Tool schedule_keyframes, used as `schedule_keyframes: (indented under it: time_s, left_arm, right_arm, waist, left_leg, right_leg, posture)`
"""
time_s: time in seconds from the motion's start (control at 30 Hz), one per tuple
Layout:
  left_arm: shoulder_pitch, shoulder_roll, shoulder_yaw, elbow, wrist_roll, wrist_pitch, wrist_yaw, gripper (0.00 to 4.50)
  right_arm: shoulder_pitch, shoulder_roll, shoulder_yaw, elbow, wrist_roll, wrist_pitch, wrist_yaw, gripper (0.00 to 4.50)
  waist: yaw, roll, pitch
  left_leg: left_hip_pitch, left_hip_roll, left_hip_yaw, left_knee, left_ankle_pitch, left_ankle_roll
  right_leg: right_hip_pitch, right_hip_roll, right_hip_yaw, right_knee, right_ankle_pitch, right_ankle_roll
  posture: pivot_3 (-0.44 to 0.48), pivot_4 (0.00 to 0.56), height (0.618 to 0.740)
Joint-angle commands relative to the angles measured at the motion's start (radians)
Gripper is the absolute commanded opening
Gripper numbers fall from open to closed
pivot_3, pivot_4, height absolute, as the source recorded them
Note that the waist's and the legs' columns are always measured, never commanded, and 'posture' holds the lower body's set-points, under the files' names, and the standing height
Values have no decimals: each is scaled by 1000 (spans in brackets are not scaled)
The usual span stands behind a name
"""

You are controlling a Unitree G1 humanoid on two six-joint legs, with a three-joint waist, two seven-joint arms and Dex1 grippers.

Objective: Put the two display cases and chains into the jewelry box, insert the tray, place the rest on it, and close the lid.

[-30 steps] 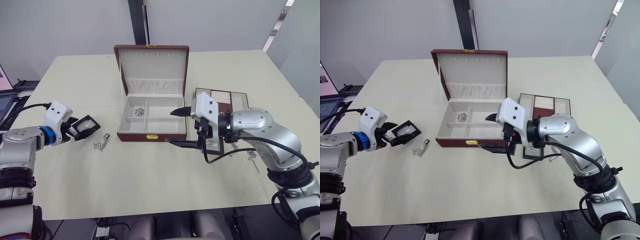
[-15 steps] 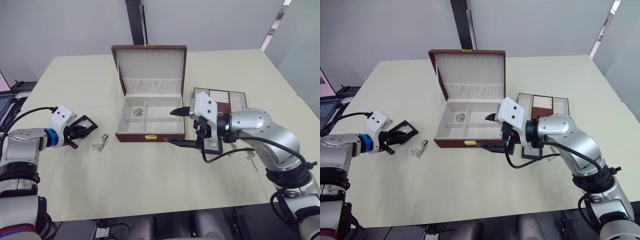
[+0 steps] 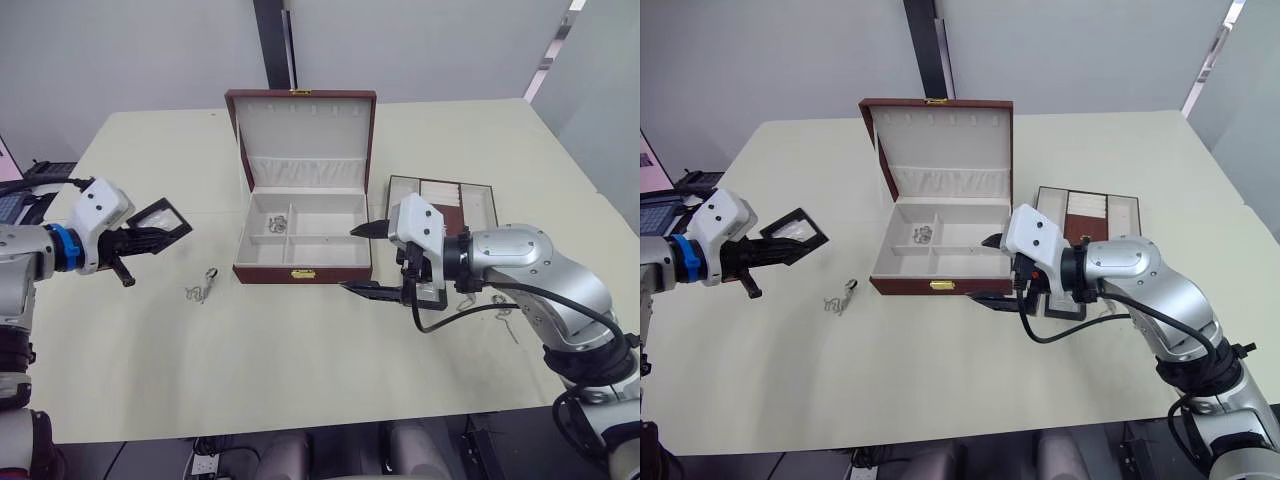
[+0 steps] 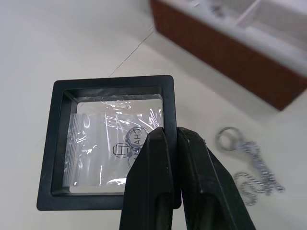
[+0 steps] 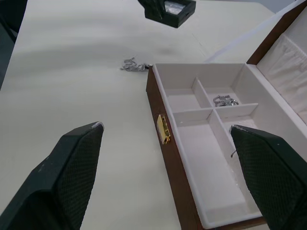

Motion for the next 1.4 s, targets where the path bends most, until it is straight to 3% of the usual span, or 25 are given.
schedule_keyframes:
  time_s: [0.03, 0.2, 0.47, 0.73, 0.9, 1.13, 1.17, 1.4]
  left_arm:
    - [-51, -15, -39, -215, -85, 129, -40, 66]
    - [-198, -127, -163, -256, -56, 160, -28, 66]
    - [-454, -351, -353, 172, 160, -190, -31, 66]
    - [-624, -507, -389, 618, 300, -459, 41, 66]
    - [-674, -558, -405, 768, 378, -578, 86, 66]
    - [-693, -584, -405, 850, 437, -657, 94, 66]
    - [-696, -587, -403, 854, 439, -659, 93, 643]
    - [-719, -593, -367, 835, 413, -664, 71, 2720]
  right_arm:
    - [12, -24, -57, -54, 8, 2, -18, 4500]
    - [25, -28, -74, -68, 6, 26, -52, 4500]
    - [11, 0, -63, -75, -29, 132, -181, 4500]
    - [16, 32, -54, -108, -28, 191, -230, 4500]
    - [15, 43, -56, -115, -33, 210, -252, 4500]
    - [15, 46, -59, -117, -31, 224, -264, 4500]
    - [15, 47, -60, -116, -31, 224, -266, 4500]
    - [11, 46, -61, -111, -31, 228, -268, 4500]
  waist:
    - [3, 0, 0]
    - [1, 0, 0]
    - [-6, -1, 0]
    - [-3, -3, 2]
    - [-4, -4, 2]
    - [-6, -4, 2]
    - [-6, -4, 2]
    - [-7, -4, 2]
  left_leg:
    - [0, 0, 0, 0, 0, 0]
    - [1, 0, 1, 0, 0, 0]
    - [1, 0, 2, 0, 1, -2]
    - [-1, -1, 1, 1, 1, -1]
    - [-1, -1, 1, 1, 1, -1]
    - [-1, -1, 1, 1, 1, -1]
    - [-1, -1, 1, 1, 1, -1]
    - [-1, -1, 1, 2, 1, -1]
  right_leg:
    - [1, 0, 0, 0, 0, 0]
    - [1, 2, -1, 0, 0, 0]
    - [1, 2, 0, 0, 0, 0]
    - [0, 2, -1, 0, 0, 0]
    - [0, 2, -1, 0, 0, 0]
    - [0, 2, -1, 0, 0, 0]
    - [1, 2, -1, 0, 0, 0]
    - [1, 2, -2, 0, 0, 0]
  posture:
    - [0, 150, 740]
    - [0, 150, 740]
    - [0, 150, 740]
    - [0, 150, 740]
    - [0, 150, 740]
    - [0, 150, 740]
    - [0, 150, 740]
    - [0, 150, 740]
